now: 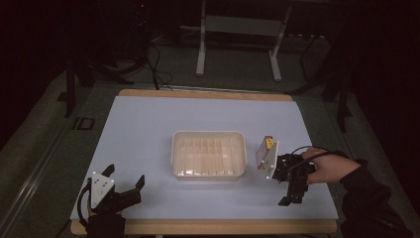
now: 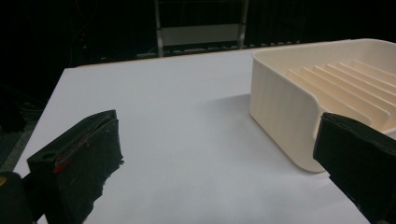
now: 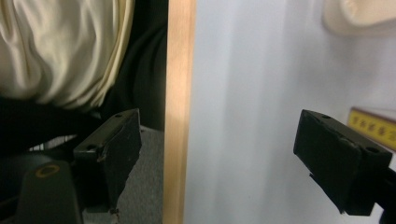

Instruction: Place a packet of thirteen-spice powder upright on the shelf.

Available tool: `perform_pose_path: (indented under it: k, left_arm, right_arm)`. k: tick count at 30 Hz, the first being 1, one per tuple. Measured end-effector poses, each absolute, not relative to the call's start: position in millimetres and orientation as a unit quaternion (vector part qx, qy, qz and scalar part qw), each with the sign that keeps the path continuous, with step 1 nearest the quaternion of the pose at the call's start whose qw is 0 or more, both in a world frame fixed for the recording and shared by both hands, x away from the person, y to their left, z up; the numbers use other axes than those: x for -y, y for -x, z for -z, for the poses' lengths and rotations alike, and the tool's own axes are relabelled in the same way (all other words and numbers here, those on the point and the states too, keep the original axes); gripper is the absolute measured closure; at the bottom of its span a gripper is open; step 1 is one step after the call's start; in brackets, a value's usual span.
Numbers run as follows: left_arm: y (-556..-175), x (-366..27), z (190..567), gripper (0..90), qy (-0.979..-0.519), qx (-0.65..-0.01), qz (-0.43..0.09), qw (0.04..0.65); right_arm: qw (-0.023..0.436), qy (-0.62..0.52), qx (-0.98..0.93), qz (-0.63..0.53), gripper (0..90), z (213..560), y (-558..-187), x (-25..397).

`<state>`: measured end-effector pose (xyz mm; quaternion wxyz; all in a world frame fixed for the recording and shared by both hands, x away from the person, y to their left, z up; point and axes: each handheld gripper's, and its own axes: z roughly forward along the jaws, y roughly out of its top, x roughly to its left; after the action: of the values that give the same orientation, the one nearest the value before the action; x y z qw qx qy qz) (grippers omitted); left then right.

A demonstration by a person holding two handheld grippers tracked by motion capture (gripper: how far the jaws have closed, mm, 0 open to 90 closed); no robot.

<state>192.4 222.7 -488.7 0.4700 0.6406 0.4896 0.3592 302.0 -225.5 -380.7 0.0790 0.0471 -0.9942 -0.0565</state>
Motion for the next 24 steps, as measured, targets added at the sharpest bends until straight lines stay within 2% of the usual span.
perform_pose_path:
  k: [17, 24]
  left_arm:
    - [-192.1, -222.0, 488.2, 1.3, -0.639, -0.481, -0.351, 0.487]
    - [-191.9, -220.6, 487.7, 1.2, -0.641, -0.474, -0.349, 0.493]
  right_arm:
    - [0.002, -0.043, 0.995, 0.095, 15.3, 347.7, -321.6, 220.2]
    - [-0.012, -0.019, 0.995, 0.093, 13.7, 342.5, -337.4, 221.2]
